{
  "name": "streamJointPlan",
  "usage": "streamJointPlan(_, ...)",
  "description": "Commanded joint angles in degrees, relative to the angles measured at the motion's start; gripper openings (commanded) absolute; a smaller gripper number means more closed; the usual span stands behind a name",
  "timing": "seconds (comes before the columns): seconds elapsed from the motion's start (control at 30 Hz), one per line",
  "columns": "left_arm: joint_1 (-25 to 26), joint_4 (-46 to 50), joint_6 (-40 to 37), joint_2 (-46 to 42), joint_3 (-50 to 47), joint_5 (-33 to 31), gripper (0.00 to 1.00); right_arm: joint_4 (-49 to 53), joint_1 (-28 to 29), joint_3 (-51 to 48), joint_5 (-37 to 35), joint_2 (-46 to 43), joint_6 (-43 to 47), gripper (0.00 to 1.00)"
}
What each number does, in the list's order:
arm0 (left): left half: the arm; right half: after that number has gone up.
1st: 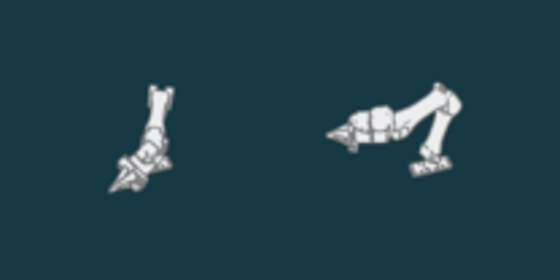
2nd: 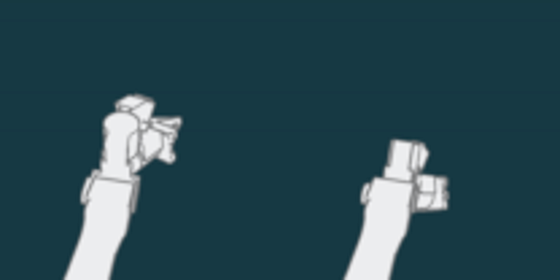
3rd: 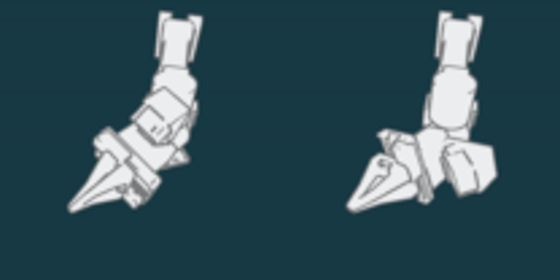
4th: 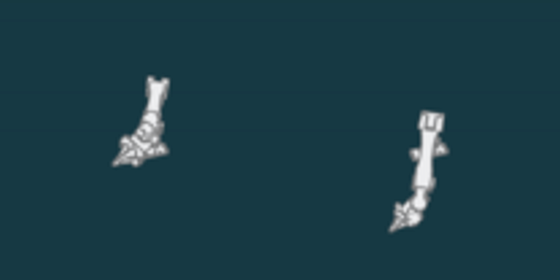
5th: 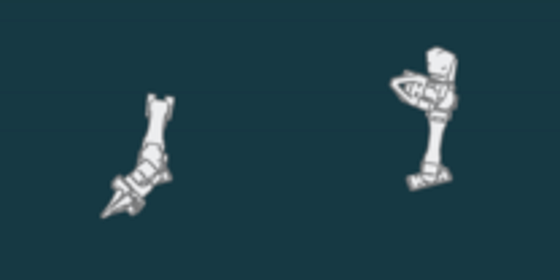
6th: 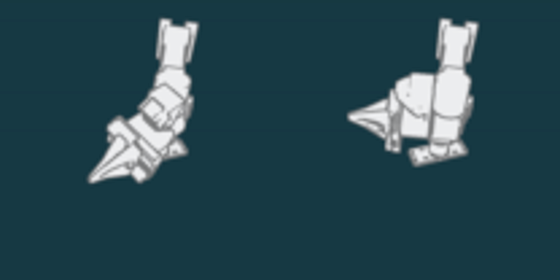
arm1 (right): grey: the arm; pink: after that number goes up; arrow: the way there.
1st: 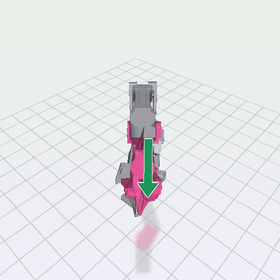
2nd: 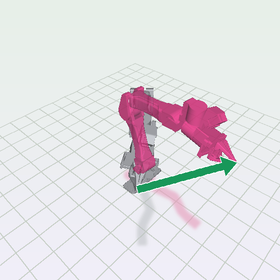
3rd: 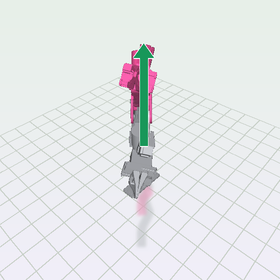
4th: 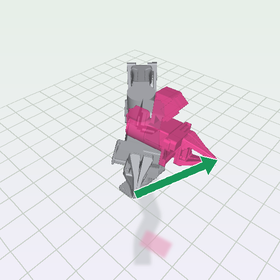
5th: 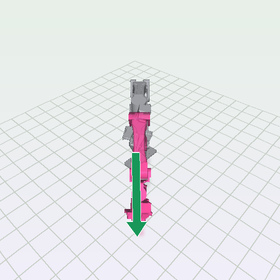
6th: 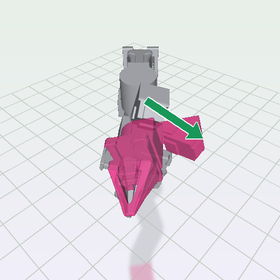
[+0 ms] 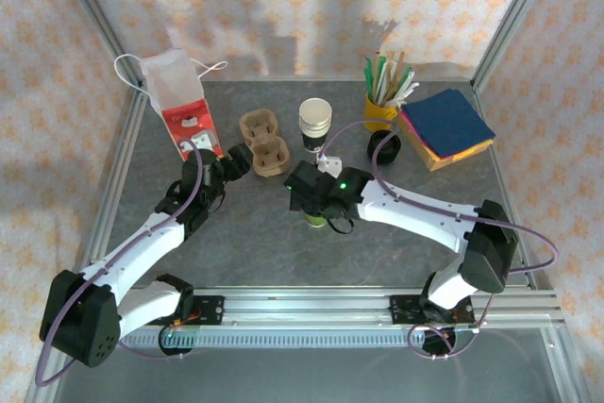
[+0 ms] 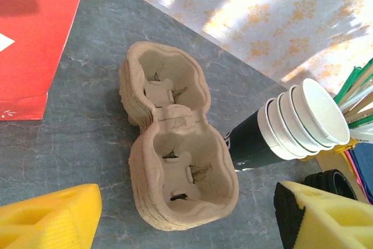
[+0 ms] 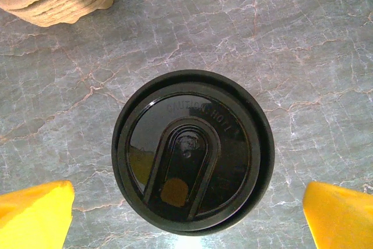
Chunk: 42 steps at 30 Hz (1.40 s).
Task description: Pack the takeout coffee
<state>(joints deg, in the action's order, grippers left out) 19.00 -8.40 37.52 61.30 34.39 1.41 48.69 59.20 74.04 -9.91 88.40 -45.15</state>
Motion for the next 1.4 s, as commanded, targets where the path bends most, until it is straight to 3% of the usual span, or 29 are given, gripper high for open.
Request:
streamJointPlan(0.0, -0.55, -1.53, -0.93, -0.66, -0.4, -0.36, 0.79, 0.68, -0.75, 1.01, -2.08, 1.13, 0.4, 0.98)
streamJointPlan(0.33, -0.66, -1.13, -1.04, 0.04, -0.18, 0.35, 0.79, -0.07, -2.32, 1.33, 0.84, 3.68, 2.41, 0.86)
streamJointPlan(0.8, -0.81, -1.18, -1.12, 1.26, 0.32, 1.4, 0.79, 1.24, -3.19, 3.83, 1.38, 5.4, 3.89, 0.92)
streamJointPlan(1.37, -0.89, -0.65, -0.87, 1.7, 0.05, 1.75, 0.79, -0.27, -1.93, 3.96, 3.89, 3.42, 4.18, 0.9)
